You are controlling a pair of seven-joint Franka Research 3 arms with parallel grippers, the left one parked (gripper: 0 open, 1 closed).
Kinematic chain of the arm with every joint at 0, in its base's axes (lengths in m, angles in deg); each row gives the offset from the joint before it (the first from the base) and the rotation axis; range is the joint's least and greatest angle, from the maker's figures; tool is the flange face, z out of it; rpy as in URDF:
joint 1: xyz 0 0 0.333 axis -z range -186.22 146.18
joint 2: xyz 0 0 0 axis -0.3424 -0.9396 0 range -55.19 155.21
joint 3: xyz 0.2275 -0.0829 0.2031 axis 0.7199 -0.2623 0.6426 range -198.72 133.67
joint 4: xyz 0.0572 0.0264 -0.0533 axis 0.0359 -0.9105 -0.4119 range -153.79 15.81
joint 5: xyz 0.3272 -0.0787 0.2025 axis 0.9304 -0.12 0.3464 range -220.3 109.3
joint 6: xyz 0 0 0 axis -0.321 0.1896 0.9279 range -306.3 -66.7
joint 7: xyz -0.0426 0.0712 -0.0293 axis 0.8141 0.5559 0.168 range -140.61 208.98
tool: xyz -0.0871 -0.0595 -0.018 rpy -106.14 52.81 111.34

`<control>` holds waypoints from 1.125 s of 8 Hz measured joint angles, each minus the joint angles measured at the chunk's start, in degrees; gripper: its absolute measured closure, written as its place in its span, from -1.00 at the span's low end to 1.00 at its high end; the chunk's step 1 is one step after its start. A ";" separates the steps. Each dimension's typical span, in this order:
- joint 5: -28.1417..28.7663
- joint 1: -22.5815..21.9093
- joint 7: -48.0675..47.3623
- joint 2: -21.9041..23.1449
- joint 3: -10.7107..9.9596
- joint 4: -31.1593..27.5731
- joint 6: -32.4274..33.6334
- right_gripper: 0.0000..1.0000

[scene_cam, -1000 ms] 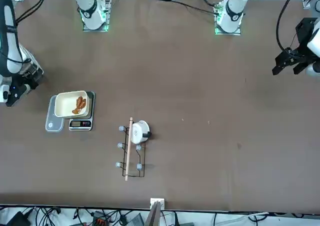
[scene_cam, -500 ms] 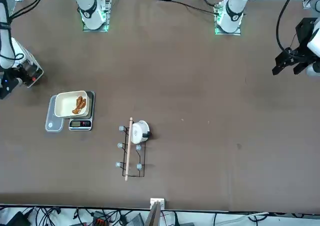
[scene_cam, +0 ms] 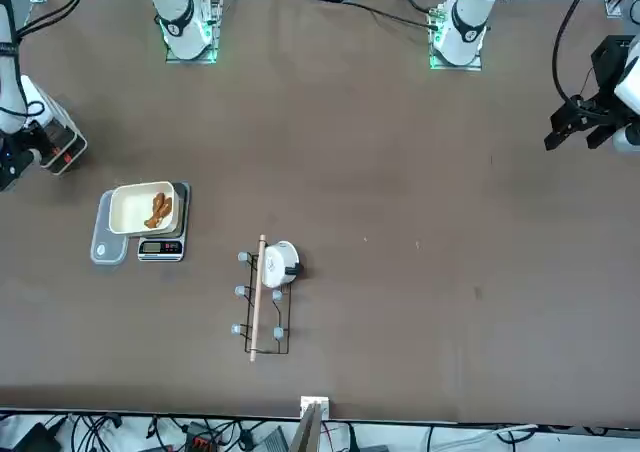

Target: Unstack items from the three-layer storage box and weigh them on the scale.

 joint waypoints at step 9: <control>-1.88 -3.55 -6.50 0.81 -1.20 4.12 6.74 0.94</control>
